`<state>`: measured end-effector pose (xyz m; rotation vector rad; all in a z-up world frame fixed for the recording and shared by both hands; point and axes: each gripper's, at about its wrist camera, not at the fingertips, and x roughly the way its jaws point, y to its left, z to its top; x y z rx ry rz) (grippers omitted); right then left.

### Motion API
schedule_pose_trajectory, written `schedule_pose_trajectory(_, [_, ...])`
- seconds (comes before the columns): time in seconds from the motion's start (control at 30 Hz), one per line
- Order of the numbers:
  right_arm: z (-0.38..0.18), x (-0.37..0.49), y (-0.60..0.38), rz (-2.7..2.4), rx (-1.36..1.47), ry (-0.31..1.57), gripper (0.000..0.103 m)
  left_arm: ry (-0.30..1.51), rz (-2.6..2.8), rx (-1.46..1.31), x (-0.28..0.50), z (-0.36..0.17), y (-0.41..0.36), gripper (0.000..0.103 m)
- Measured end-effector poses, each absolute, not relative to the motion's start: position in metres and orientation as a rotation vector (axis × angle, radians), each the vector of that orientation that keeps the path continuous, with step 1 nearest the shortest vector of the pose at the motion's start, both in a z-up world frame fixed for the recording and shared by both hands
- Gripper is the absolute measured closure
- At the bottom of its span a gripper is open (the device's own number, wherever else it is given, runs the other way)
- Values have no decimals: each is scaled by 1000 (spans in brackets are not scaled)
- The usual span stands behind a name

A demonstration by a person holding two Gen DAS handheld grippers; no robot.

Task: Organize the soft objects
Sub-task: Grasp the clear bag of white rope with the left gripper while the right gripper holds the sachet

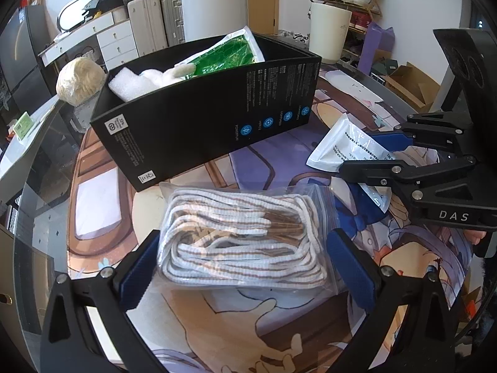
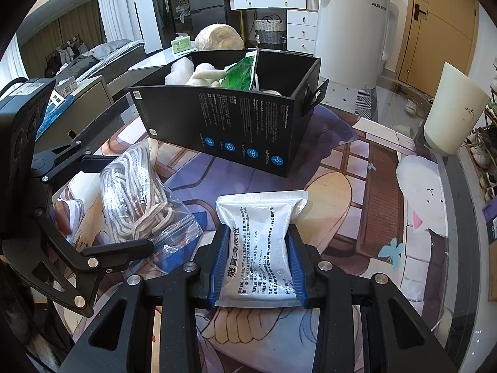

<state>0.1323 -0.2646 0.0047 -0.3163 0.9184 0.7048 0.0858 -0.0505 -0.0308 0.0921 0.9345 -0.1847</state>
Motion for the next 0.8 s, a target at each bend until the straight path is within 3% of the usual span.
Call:
schedule_pose_trajectory(0.2, [5,132,-265,707,-314,917,68,893,-223,86,78,-27,-52,18])
schedule_pose_trajectory(0.8, [33,123,-272,760,-248,828,68,719,-204,-48,49,18,-14,19])
